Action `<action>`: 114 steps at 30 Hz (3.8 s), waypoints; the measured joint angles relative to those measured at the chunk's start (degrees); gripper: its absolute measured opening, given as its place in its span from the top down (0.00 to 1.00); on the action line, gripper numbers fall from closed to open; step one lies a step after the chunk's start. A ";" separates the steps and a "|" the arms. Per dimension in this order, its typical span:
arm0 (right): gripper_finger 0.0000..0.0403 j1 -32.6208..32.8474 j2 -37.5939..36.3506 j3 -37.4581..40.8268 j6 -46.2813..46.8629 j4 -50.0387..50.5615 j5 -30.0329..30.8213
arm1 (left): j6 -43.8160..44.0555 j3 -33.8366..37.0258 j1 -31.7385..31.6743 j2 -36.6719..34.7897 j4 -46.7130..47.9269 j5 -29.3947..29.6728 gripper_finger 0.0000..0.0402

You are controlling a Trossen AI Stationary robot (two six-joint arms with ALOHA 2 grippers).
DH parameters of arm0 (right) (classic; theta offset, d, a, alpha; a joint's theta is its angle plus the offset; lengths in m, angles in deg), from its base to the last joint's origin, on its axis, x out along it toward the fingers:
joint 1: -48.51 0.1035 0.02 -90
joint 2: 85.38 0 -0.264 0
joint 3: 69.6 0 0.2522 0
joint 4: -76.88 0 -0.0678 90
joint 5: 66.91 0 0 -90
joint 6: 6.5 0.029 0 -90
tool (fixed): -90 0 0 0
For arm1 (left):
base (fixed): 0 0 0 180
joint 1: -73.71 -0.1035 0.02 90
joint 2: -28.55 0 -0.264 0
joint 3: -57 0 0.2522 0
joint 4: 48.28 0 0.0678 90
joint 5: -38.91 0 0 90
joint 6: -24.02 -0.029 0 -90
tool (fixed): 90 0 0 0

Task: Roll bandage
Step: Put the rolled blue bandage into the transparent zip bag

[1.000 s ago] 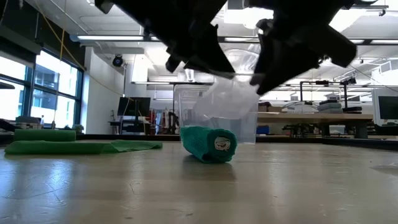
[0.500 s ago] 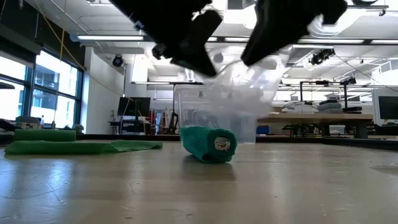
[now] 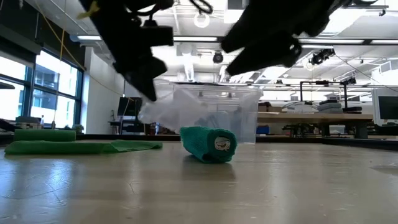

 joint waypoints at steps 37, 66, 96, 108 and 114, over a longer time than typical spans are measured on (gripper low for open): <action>0.91 -0.15 21.24 -28.26 25.18 49.19 13.08 | 5.06 12.48 3.28 -1.66 -20.73 -5.68 1.00; 0.94 3.35 10.11 -27.81 45.33 64.77 13.48 | -12.03 12.44 6.66 -1.64 -59.07 -7.72 1.00; 0.91 -5.24 9.07 -27.60 40.19 59.39 9.87 | -11.39 12.40 6.01 0.98 -59.48 -11.68 1.00; 0.82 -8.29 9.07 -27.60 25.76 51.42 7.18 | -12.04 12.40 5.36 0.98 -59.38 -18.14 1.00; 0.60 -7.42 7.23 -27.60 23.31 51.08 6.95 | -10.52 12.40 5.11 0.98 -59.44 -26.38 1.00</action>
